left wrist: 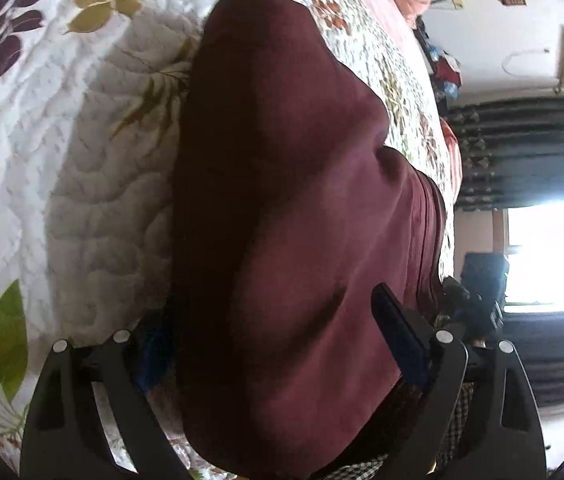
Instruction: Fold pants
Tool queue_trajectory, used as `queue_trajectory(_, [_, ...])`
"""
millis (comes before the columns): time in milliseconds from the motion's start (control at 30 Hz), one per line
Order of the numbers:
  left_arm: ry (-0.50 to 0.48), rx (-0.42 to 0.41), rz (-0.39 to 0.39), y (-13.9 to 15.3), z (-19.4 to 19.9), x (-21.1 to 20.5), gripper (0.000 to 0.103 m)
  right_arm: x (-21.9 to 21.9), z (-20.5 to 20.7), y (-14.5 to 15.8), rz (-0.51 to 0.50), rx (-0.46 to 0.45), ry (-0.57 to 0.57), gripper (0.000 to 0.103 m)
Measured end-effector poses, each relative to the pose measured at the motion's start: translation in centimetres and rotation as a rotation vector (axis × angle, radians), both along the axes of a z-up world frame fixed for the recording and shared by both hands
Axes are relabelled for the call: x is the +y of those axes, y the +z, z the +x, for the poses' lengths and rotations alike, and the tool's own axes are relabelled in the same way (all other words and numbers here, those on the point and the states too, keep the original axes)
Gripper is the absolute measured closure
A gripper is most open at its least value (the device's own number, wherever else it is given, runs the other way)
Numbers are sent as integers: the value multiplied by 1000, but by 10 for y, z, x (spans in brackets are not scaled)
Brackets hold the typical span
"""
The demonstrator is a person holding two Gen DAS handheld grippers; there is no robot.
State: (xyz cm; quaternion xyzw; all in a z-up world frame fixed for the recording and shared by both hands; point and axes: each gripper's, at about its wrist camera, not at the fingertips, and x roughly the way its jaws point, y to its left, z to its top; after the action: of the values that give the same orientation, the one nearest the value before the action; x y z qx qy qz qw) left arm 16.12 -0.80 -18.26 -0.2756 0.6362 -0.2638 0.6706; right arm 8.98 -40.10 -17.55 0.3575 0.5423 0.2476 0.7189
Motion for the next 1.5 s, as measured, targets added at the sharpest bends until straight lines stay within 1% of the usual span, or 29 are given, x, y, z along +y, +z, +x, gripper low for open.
queue_trajectory(67, [-11,4,-21,-2,3,-5,14,2,3,-8,37,11,20,19])
queue_trajectory(100, [-12,3,-27,-4,1,-1,14,3,4,-13,62,14,32,18])
queue_trajectory(233, [20,14,-54,-13,6,3,14,4,8,-19,109,8,39,18])
queue_trajectory(267, [28,14,-51,-13,6,3,14,4,9,-19,112,9,35,20])
queue_trajectory(333, [37,9,-41,-12,4,1,14,7,10,-18,92,11,32,26])
queue_trajectory(367, [39,5,-36,-10,4,-2,19,9,11,-18,74,11,33,38])
queue_trajectory(400, [45,-4,-21,-9,2,-2,25,11,12,-18,62,16,28,46])
queue_trajectory(433, [49,-9,-4,-8,0,0,37,11,11,-18,69,19,16,49])
queue_trajectory(467, [55,-11,0,-8,-1,2,43,10,8,-17,78,17,5,54])
queue_trajectory(500, [68,-9,-8,-8,-2,5,47,10,5,-15,85,10,-8,58])
queue_trajectory(567, [101,-5,-42,-9,-5,12,60,11,1,-10,94,-6,-25,62])
queue_trajectory(600, [112,-13,-56,-7,-6,14,63,13,-1,-6,103,-12,-37,62])
queue_trajectory(667, [115,-39,-57,-2,-8,14,67,17,-1,1,95,-19,-46,63])
queue_trajectory(767, [126,-79,-72,7,-12,12,70,21,1,12,90,-28,-51,64])
queue_trajectory(900, [152,-141,-123,25,-11,7,72,36,17,43,55,-81,-18,65])
queue_trajectory(1000, [166,-181,-148,41,-2,4,72,45,34,70,13,-131,6,65])
queue_trajectory(1100, [188,-221,-178,55,10,2,72,45,58,92,0,-180,10,65])
queue_trajectory(1133, [199,-248,-186,62,18,0,72,44,66,95,1,-193,9,65])
queue_trajectory(1233, [208,-319,-166,81,39,-5,72,40,92,107,-11,-229,5,65])
queue_trajectory(1300, [217,-338,-147,86,57,-8,72,38,112,109,-23,-240,1,65])
queue_trajectory(1367, [222,-348,-121,86,75,-6,71,37,131,106,-31,-238,-6,65])
queue_trajectory(1400, [222,-352,-105,85,82,-6,71,35,134,102,-34,-232,-8,65])
queue_trajectory(1500, [215,-330,-48,70,104,-11,71,35,153,85,-58,-192,-8,65])
